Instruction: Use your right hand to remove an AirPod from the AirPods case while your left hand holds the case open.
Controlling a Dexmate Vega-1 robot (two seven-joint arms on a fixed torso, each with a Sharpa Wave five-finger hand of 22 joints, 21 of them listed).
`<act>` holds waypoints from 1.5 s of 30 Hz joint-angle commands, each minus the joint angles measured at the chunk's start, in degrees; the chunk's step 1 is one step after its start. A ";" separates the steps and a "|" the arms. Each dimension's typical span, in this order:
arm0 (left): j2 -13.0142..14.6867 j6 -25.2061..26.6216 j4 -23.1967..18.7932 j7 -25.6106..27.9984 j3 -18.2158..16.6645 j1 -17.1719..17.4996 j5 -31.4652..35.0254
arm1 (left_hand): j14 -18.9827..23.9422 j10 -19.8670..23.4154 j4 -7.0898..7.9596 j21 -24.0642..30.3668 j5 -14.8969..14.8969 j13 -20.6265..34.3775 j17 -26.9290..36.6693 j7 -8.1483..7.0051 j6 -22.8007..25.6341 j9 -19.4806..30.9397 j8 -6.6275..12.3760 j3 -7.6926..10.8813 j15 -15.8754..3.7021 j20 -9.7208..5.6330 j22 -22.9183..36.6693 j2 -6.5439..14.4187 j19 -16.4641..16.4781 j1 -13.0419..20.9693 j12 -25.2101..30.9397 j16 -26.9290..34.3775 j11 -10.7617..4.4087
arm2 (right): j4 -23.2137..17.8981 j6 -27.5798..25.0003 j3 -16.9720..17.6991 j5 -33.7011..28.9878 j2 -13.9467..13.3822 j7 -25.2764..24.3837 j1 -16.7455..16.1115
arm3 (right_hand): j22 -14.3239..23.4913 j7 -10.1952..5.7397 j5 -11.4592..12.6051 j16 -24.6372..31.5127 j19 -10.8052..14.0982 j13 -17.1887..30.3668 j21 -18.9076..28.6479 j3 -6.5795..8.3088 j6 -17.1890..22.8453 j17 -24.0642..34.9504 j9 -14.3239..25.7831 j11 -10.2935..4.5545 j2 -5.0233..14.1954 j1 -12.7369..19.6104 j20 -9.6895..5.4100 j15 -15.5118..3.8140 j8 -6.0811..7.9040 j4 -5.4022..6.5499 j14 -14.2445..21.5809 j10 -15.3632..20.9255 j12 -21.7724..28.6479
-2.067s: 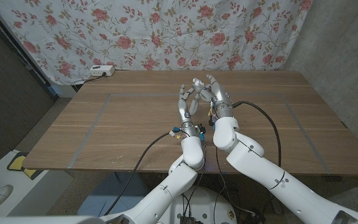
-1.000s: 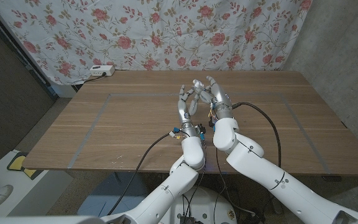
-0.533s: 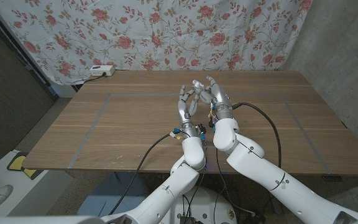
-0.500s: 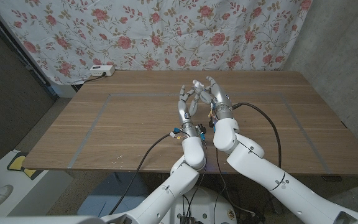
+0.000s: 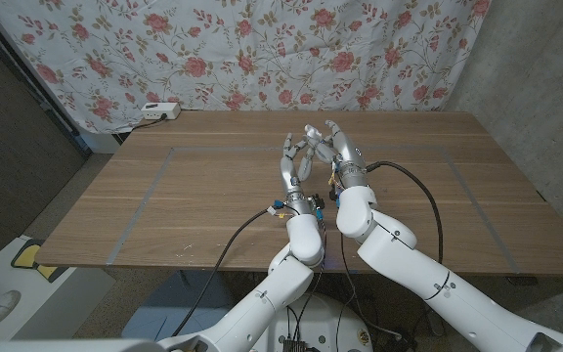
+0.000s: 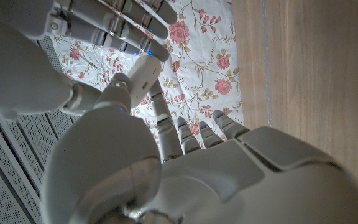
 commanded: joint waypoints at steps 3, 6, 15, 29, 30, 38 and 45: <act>-0.44 -0.43 0.22 0.42 -0.13 0.02 -0.23 | 0.74 0.47 0.37 0.58 0.51 0.19 0.30 -0.08 2.22 2.21 0.98 0.68 -0.42 0.19 0.36 2.18 0.66 -0.28 0.33 0.20 0.04 | 0.09 0.05 0.03 0.09 -0.21 0.30 0.01 | 0.13 0.13 0.24 0.29 -0.01 0.08 0.20 0.04 0.54 0.34 0.27 -1.53 0.47 -0.05 0.08 -4.78 -0.02 -0.05 -0.32 1.30 0.15; -0.63 -0.42 0.27 0.67 -0.22 0.08 -0.26 | 0.86 0.66 0.42 0.63 0.53 0.22 0.32 -0.23 2.18 2.52 1.18 0.72 -0.42 0.18 0.37 2.27 0.80 -0.29 0.37 0.22 -0.09 | 0.08 0.16 0.13 0.17 -0.35 0.42 0.00 | 0.12 0.14 0.24 0.28 -0.05 0.07 0.18 0.01 0.44 0.35 0.27 -1.56 0.49 -0.11 0.11 -4.79 -0.07 0.00 -0.35 1.29 0.13; -0.88 -0.49 0.70 0.99 -0.35 -0.07 -0.28 | 1.18 0.94 0.44 0.72 0.56 0.33 0.36 0.42 2.27 3.57 1.97 0.92 -0.58 0.34 0.41 2.44 1.10 -0.14 0.36 0.22 0.02 | 0.22 0.87 0.44 0.73 -0.67 0.81 -0.08 | 0.06 0.58 -0.18 -0.33 -0.12 -0.13 0.12 -1.42 0.11 0.15 0.28 -0.72 -0.84 -2.72 0.98 -3.70 -0.23 1.10 -0.93 0.88 -0.18; -1.41 -1.69 1.94 1.18 -0.39 -0.32 -0.48 | 1.32 0.97 0.43 0.74 0.53 0.43 0.37 0.08 1.99 4.75 2.73 1.00 -0.62 0.39 0.44 2.33 1.27 -0.06 0.21 0.13 -0.25 | 1.17 4.35 1.85 2.99 -1.47 1.65 -0.82 | -0.10 2.75 -1.01 -2.18 0.15 -1.23 -0.09 -6.17 -0.93 -0.71 0.42 2.21 -4.52 -12.31 3.99 -0.14 -0.52 4.86 -1.40 -0.76 -1.38; -1.32 -1.65 1.91 1.21 -0.39 -0.33 -0.32 | 1.25 0.98 0.43 0.74 0.52 0.43 0.37 0.07 2.02 4.82 2.79 1.00 -0.51 0.41 0.44 2.30 1.28 -0.07 0.21 0.10 -0.23 | 1.40 5.17 2.26 3.58 -1.43 1.61 -1.09 | -0.09 2.86 -0.91 -2.45 0.05 -1.39 -0.17 -6.93 -1.00 -0.77 0.45 2.77 -4.77 -14.19 4.41 0.29 -0.50 5.74 -1.51 -1.02 -1.55; -1.53 -2.98 2.66 1.79 -0.79 -0.34 -0.18 | 1.26 0.94 0.52 0.71 0.48 0.48 0.41 -0.31 1.92 5.43 3.20 0.98 -0.66 0.44 0.45 2.26 1.25 -0.16 0.11 0.06 -0.35 | 1.86 6.92 4.21 5.56 -1.41 0.66 -2.41 | -0.05 2.79 -0.48 -3.68 -0.93 -1.06 -0.59 -9.22 -2.05 -0.89 0.51 5.01 -5.03 -20.27 5.76 2.44 -0.68 8.66 -2.77 -2.99 -2.12; -1.98 -5.48 2.21 0.08 -1.54 0.36 -3.02 | 1.15 0.81 0.71 0.69 0.52 0.53 0.47 -1.35 1.45 6.06 3.50 0.83 -0.78 0.48 0.46 2.15 1.24 -0.38 -0.04 0.01 -0.70 | 1.57 5.98 5.38 6.56 -1.91 0.17 -3.37 | -0.07 2.09 -0.15 -4.79 -1.41 -1.24 -0.74 -10.62 -2.97 -1.06 0.45 6.32 -5.60 -23.38 6.18 3.98 -0.77 9.95 -4.15 -7.60 -4.21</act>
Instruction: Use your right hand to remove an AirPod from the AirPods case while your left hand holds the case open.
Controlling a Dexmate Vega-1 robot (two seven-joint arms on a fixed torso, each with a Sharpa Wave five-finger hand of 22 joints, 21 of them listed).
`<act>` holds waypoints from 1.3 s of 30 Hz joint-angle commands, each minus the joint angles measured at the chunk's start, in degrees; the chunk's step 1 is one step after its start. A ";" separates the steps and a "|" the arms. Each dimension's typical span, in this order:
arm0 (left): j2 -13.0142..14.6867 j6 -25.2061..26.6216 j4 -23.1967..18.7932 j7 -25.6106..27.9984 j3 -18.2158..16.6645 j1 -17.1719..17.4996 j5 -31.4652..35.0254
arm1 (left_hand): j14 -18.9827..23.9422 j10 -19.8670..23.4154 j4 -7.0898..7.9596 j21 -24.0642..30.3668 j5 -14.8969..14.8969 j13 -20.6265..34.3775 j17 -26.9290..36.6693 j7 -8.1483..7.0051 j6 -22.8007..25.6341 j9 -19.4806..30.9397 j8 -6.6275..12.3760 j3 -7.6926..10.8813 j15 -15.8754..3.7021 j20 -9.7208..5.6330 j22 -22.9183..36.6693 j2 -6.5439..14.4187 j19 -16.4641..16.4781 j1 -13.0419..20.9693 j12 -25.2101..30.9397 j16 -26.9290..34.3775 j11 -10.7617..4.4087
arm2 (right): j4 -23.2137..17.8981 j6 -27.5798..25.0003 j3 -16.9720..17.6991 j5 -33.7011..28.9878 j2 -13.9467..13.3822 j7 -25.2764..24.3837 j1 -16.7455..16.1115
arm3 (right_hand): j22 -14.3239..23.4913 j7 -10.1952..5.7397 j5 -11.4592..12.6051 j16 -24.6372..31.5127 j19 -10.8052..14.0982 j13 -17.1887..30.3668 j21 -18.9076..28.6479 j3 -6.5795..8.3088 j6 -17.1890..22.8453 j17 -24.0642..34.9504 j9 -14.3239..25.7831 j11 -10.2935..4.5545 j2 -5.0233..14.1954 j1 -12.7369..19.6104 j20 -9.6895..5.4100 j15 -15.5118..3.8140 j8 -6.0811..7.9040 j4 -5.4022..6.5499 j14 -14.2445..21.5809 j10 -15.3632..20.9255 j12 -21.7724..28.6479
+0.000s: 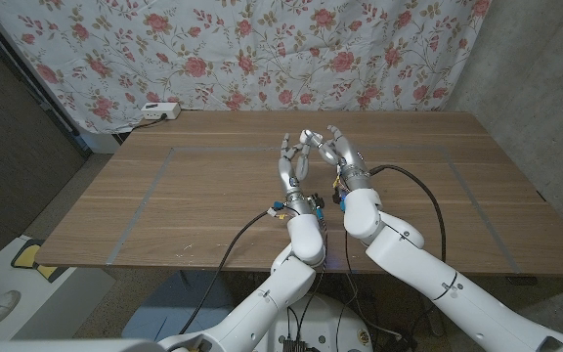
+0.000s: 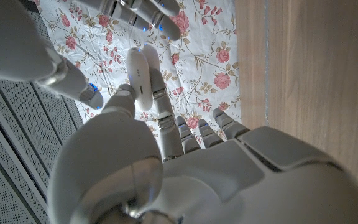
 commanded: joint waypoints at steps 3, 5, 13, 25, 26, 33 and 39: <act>-0.85 -3.72 -0.52 -1.24 -1.31 1.06 -2.86 | -0.03 0.15 0.24 0.23 0.46 0.29 0.24 -2.09 0.91 0.74 0.56 -0.10 -0.38 0.07 0.18 -0.41 0.46 0.03 -0.03 0.02 -0.74 | -0.01 0.14 2.79 2.23 -0.91 -1.13 -2.13 | 0.04 -0.65 0.70 -1.52 -0.63 -0.55 -0.38 -0.78 -1.09 -0.39 0.13 1.61 -0.25 -1.81 0.95 2.48 -0.12 0.86 -1.85 -5.92 -3.22; -1.15 -4.52 -0.57 -1.30 -1.61 1.19 -3.07 | -0.02 0.16 0.27 0.23 0.48 0.29 0.25 -2.11 0.91 0.82 0.62 -0.13 -0.45 0.07 0.18 -0.42 0.46 -0.01 -0.04 0.03 -0.83 | -0.19 -0.18 3.17 2.42 -1.12 -1.40 -2.47 | 0.04 -1.13 0.86 -2.11 -0.94 -0.94 -0.44 -0.85 -1.77 -0.54 0.11 2.36 -0.13 -1.95 1.30 3.18 -0.19 0.86 -2.83 -8.81 -4.81; -1.34 -5.03 -3.60 -5.61 -2.57 2.64 -8.52 | 0.04 0.28 0.39 0.31 0.59 0.32 0.28 -2.26 0.58 1.26 0.83 -0.24 -0.43 0.05 0.19 -0.47 0.70 -0.12 -0.07 0.05 -0.86 | -1.54 0.35 6.18 4.35 -2.41 -2.39 -4.46 | 0.05 -1.50 1.01 -3.27 -2.10 -1.78 -0.71 -0.98 -2.99 -0.72 0.10 3.61 0.07 -2.13 1.98 4.33 -0.26 0.79 -4.94 -13.29 -7.30; -1.99 -5.71 -6.32 -8.39 -3.78 4.07 -11.57 | 0.03 0.29 0.78 0.38 0.90 0.39 0.35 -3.93 -0.41 2.13 1.11 -0.63 -0.53 0.01 0.23 -0.63 0.98 -0.55 -0.18 0.05 -1.20 | -7.01 0.11 8.90 4.03 -6.02 -2.15 -5.97 | 0.48 -2.12 1.23 -0.60 3.85 -3.67 1.61 -0.27 0.76 -0.49 0.07 1.87 0.45 0.84 3.97 1.41 1.50 -1.54 2.72 -11.00 -7.56; -1.79 -5.75 -6.50 -8.91 -3.85 4.09 -11.82 | 0.05 0.49 0.83 0.39 0.94 0.40 0.36 -4.02 -0.55 2.22 1.13 -0.70 -0.55 0.01 0.23 -0.67 1.01 -0.61 -0.11 0.06 -1.33 | -7.31 0.55 9.17 4.10 -6.58 -1.81 -6.11 | 0.48 -2.24 1.24 -0.72 3.34 -3.73 1.38 -0.20 1.41 -0.49 0.07 1.72 0.54 1.01 4.05 1.66 1.71 -1.65 2.47 -10.90 -7.56; -1.61 -6.16 -8.05 -11.52 -4.47 4.89 -14.77 | 0.08 0.86 1.07 0.41 1.35 0.39 0.39 -5.29 -1.13 2.86 1.41 -1.13 -0.54 0.00 0.25 -0.92 1.16 -0.89 -0.12 0.09 -1.86 | -9.69 1.24 11.95 6.01 -8.48 -0.24 -7.11 | 0.49 -3.08 1.20 -1.33 1.91 -4.28 0.70 0.47 8.53 -0.45 0.14 1.16 1.10 2.76 3.89 1.89 3.97 -2.85 1.24 -10.24 -7.55; -1.48 -7.06 -9.09 -15.07 -4.96 5.55 -19.22 | 0.05 0.37 1.19 0.40 1.64 0.39 0.41 -5.36 -1.16 3.25 1.71 -1.37 -0.50 -0.03 0.26 -1.01 1.20 -1.00 -0.40 0.08 -1.59 | -12.40 1.13 13.17 5.43 -10.61 0.15 -8.23 | 0.48 -3.15 1.17 -1.70 1.02 -4.46 0.34 0.72 10.38 -0.38 0.18 1.78 1.40 3.30 4.08 2.31 4.45 -3.23 0.26 -10.24 -7.61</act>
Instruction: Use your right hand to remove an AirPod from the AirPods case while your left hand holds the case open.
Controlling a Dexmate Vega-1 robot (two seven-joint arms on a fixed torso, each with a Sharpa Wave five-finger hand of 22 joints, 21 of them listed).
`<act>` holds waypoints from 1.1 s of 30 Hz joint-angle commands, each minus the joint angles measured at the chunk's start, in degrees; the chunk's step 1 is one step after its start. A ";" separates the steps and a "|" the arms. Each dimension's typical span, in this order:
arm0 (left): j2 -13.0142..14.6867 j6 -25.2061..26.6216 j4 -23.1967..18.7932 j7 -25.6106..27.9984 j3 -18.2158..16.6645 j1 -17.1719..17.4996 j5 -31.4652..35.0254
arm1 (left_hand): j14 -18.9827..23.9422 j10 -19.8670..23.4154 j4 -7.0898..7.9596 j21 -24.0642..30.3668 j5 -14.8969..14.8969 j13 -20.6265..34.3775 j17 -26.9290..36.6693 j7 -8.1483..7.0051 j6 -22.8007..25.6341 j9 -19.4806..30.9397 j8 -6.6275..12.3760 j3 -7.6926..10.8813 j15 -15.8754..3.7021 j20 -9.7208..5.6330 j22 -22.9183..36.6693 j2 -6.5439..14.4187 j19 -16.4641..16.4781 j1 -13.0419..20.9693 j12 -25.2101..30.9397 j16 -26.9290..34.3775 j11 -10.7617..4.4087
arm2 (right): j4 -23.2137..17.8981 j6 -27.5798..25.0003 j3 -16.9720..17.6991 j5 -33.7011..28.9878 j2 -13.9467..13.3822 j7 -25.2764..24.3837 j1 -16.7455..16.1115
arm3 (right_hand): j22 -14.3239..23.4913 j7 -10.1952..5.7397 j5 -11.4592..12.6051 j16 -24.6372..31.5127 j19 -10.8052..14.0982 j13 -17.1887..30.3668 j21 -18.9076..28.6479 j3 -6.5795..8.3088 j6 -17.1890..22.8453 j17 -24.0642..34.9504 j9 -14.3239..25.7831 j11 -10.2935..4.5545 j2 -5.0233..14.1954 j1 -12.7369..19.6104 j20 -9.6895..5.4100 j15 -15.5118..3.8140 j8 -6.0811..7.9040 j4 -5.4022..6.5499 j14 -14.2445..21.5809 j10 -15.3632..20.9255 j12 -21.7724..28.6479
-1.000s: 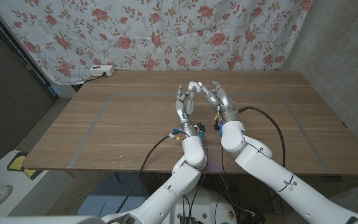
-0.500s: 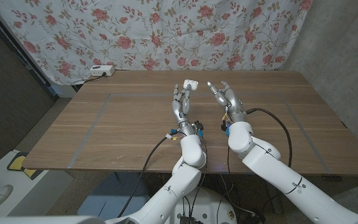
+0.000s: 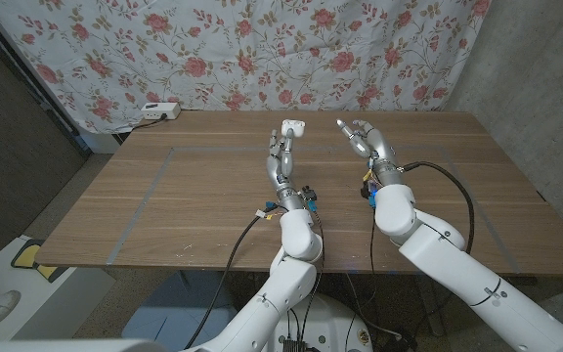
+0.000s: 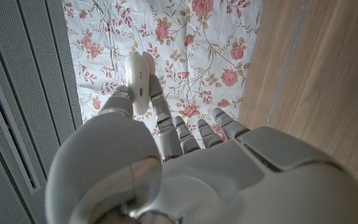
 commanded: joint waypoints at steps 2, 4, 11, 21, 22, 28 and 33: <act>0.28 -1.06 -2.88 -6.70 -1.14 1.58 -8.20 | -0.05 -0.49 0.10 0.39 0.52 0.13 0.14 -2.18 1.99 2.47 0.59 -0.31 -0.39 -0.28 0.28 0.02 0.57 0.04 -0.38 0.04 -0.39 | -5.93 0.48 3.99 0.06 -5.09 1.67 -2.47 | 0.21 -0.13 0.10 -0.58 -0.97 -0.09 -0.47 0.42 1.11 0.24 0.21 0.58 0.15 1.42 -0.07 0.54 0.30 -0.86 -1.34 0.35 -0.21; 0.40 -0.88 -3.19 -7.09 -1.26 1.80 -8.55 | -0.03 -0.57 0.13 0.39 0.59 0.13 0.15 -2.18 1.97 2.56 0.65 -0.36 -0.47 -0.29 0.28 0.02 0.58 0.03 -0.43 0.05 -0.32 | -6.37 0.46 4.20 -0.14 -5.64 2.02 -2.55 | 0.20 -0.13 0.09 -0.68 -1.27 -0.14 -0.59 0.50 1.37 0.22 0.22 0.78 0.19 1.66 -0.09 0.67 0.34 -1.02 -1.55 0.34 -0.23; 0.58 -0.91 -3.43 -9.14 -1.46 1.91 -10.46 | 0.03 -0.43 0.23 0.40 0.86 0.13 0.16 -2.32 1.84 2.91 0.88 -0.53 -0.48 -0.27 0.29 0.03 0.62 0.00 -0.42 0.07 -0.34 | -7.16 1.68 4.87 -0.46 -7.29 3.45 -2.75 | 0.10 -0.68 -0.05 -1.56 -3.71 -0.50 -1.44 1.06 2.20 0.08 0.29 0.82 0.45 3.18 0.10 0.77 0.22 -2.10 -3.45 -0.67 -0.67; 0.88 0.60 -4.40 -7.69 -2.10 2.40 -9.11 | 1.74 2.89 0.41 0.37 1.79 0.27 0.19 -2.28 1.52 3.88 1.57 -1.00 -1.99 -0.62 0.29 0.08 0.73 0.17 0.69 0.64 -0.37 | -7.25 3.57 5.67 -0.31 -8.25 5.19 -2.97 | 0.02 -1.09 -0.19 -2.20 -4.84 -0.76 -1.66 1.31 3.21 -0.05 0.39 0.56 0.63 3.81 0.06 0.87 0.32 -2.61 -4.86 -1.51 -0.95; 0.91 0.68 -4.53 -8.10 -2.06 2.44 -9.71 | 2.77 6.39 0.58 0.33 2.28 0.58 0.26 -2.32 1.17 4.20 1.79 -1.26 -2.50 -0.58 0.28 0.18 0.72 0.24 1.86 0.98 -0.62 | -7.20 3.35 5.62 -0.25 -8.05 5.20 -2.94 | 0.01 -1.10 -0.19 -2.21 -4.91 -0.77 -1.68 1.32 3.21 -0.05 0.40 0.56 0.65 3.81 0.09 0.92 0.30 -2.62 -4.88 -1.51 -0.94; 0.64 0.18 -3.96 -8.27 -2.20 2.52 -10.03 | 5.99 10.47 0.86 0.42 2.92 1.04 0.32 -2.49 1.01 4.27 2.05 -1.72 -4.08 -0.98 0.26 0.14 1.11 0.25 3.06 1.97 -0.67 | -6.95 3.27 5.24 -0.68 -8.18 5.72 -2.72 | -0.01 -1.13 -0.24 -2.24 -5.08 -0.85 -1.67 1.37 3.21 -0.05 0.44 0.40 0.78 3.84 0.12 1.04 0.21 -2.66 -4.95 -1.48 -0.91; 0.38 0.25 -3.98 -8.14 -2.31 2.61 -10.34 | 9.07 13.97 1.09 0.49 3.37 1.29 0.33 -2.47 0.75 4.47 2.27 -1.98 -4.79 -1.05 0.24 0.22 1.55 0.31 3.96 2.85 -0.35 | -6.80 3.22 5.23 -0.68 -8.16 5.99 -2.76 | -0.02 -1.25 -0.27 -2.26 -5.13 -0.90 -1.64 1.37 3.09 -0.04 0.46 0.49 0.86 3.79 0.10 1.02 0.10 -2.65 -5.03 -1.38 -0.86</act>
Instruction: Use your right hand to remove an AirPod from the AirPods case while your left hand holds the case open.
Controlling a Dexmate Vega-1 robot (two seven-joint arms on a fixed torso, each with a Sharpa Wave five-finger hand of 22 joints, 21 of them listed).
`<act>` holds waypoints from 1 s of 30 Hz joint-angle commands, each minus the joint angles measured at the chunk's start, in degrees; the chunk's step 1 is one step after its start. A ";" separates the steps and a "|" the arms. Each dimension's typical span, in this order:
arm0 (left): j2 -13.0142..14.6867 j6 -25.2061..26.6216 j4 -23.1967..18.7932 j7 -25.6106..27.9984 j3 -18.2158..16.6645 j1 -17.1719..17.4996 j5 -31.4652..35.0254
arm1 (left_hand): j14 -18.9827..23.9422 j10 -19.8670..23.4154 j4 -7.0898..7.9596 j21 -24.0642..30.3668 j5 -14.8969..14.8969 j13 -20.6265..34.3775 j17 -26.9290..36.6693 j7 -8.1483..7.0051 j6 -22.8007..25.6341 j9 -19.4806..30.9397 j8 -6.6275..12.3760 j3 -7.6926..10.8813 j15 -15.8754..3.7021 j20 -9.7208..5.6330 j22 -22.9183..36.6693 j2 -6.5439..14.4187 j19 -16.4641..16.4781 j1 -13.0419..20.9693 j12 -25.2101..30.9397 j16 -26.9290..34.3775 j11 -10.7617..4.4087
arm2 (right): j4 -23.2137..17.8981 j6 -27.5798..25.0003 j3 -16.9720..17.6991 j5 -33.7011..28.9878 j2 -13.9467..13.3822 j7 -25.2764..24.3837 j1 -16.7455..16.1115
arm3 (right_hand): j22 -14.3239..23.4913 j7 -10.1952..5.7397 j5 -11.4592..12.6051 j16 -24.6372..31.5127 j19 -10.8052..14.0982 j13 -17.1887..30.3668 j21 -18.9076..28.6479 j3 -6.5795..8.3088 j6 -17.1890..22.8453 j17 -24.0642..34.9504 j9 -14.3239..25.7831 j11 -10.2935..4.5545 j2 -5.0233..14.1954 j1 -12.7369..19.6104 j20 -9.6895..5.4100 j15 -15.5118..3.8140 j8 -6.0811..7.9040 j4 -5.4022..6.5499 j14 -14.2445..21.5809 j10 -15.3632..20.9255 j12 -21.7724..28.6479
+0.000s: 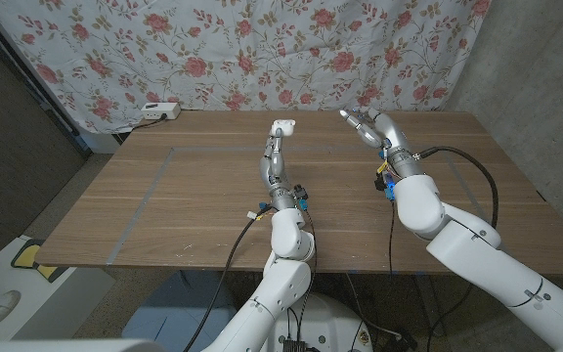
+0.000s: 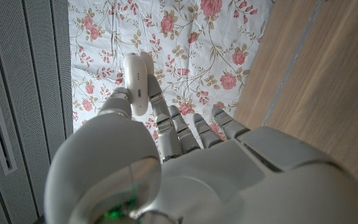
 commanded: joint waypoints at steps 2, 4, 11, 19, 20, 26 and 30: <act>-0.17 -0.43 0.57 -1.13 -0.40 0.03 -1.42 | 4.18 5.11 0.37 0.57 1.01 0.42 0.31 -2.03 1.21 3.96 0.82 -0.42 -1.43 0.23 0.24 0.39 0.89 0.45 1.45 1.22 0.25 | 0.19 0.49 0.12 -0.08 -0.47 1.35 -0.08 | 0.13 -0.12 -0.05 -0.02 -0.33 0.09 -0.01 0.01 0.10 0.11 0.18 0.02 0.02 0.51 0.00 -0.09 0.07 -0.36 -0.45 0.04 -0.02; -0.76 -0.67 0.78 0.22 -0.59 0.12 -0.27 | 6.42 9.46 0.46 0.59 1.39 0.47 0.13 -2.09 1.06 3.87 0.97 -0.59 -2.24 0.39 0.23 0.32 1.27 0.68 2.40 1.50 0.53 | 0.31 0.95 0.10 -0.18 -0.71 1.51 -0.14 | 0.12 -0.13 -0.06 -0.03 -0.45 0.07 -0.03 0.02 0.05 0.11 0.19 -0.06 0.05 0.50 0.02 -0.11 0.02 -0.37 -0.49 -0.01 -0.03; -0.30 -1.38 1.06 -1.23 -0.48 0.12 -0.86 | 12.44 18.18 0.88 0.79 2.08 -0.20 -0.25 -2.24 0.54 3.89 1.44 -0.84 -2.87 0.22 0.23 0.43 2.93 1.06 3.59 1.64 0.40 | 0.14 2.40 0.09 -1.08 -2.33 2.75 -0.32 | 0.05 -1.51 -0.16 -0.89 -2.36 -0.26 -0.36 1.04 -1.88 -0.17 0.29 -1.28 0.94 2.48 0.09 -0.42 -1.15 -1.60 -2.46 -0.05 0.05; 0.06 -1.71 0.61 -2.71 -0.47 0.53 -2.29 | 11.52 19.20 1.16 0.51 2.24 0.05 -0.24 -2.98 0.62 4.04 1.81 -1.12 -2.68 0.21 0.25 0.19 2.47 0.87 3.35 0.73 -0.20 | -0.24 3.09 1.46 0.77 -3.09 5.05 -0.47 | -0.03 -3.38 -0.45 -1.78 -5.18 -0.74 -0.45 2.97 2.33 -0.68 0.45 -1.51 2.24 6.13 0.03 -0.66 -0.06 -3.84 -5.18 -1.47 -0.33; -0.05 -1.53 0.47 -2.29 -0.52 0.67 -2.02 | 11.38 19.21 1.18 0.49 2.27 0.07 -0.24 -3.01 0.64 4.02 1.83 -1.13 -2.67 0.25 0.25 0.19 2.44 0.87 3.29 0.63 -0.21 | -0.26 3.22 1.77 1.24 -3.18 5.46 -0.44 | -0.04 -3.43 -0.39 -1.90 -5.29 -0.80 -0.40 3.27 2.73 -0.78 0.48 -1.38 2.42 6.69 -0.10 -0.57 0.04 -4.14 -5.52 -1.90 -0.46; -0.04 -1.99 0.33 -3.76 -0.43 1.00 -3.80 | 11.07 19.36 1.30 0.42 2.35 0.17 -0.21 -3.20 0.54 4.07 1.93 -1.23 -2.59 0.38 0.26 0.16 2.31 0.80 3.09 0.31 -0.27 | -0.76 3.01 2.60 1.76 -3.46 5.68 -0.55 | -0.07 -2.67 -0.25 -2.10 -5.81 -1.05 -0.31 4.01 3.46 -1.15 0.58 -0.45 2.79 8.05 -0.29 -0.12 0.12 -4.83 -6.10 -2.48 -0.56; -0.13 -2.70 0.75 -4.39 -0.41 1.05 -4.09 | 11.07 19.43 1.37 0.40 2.42 0.23 -0.18 -3.01 0.62 4.03 2.02 -1.27 -2.56 0.41 0.26 0.17 2.29 0.80 2.95 0.18 -0.30 | -0.95 2.91 2.80 1.86 -3.79 5.96 -0.57 | -0.08 -2.57 -0.24 -2.08 -5.87 -1.12 -0.26 4.12 3.28 -1.24 0.61 -0.41 2.82 8.24 -0.27 -0.11 -0.01 -4.91 -6.08 -2.87 -0.67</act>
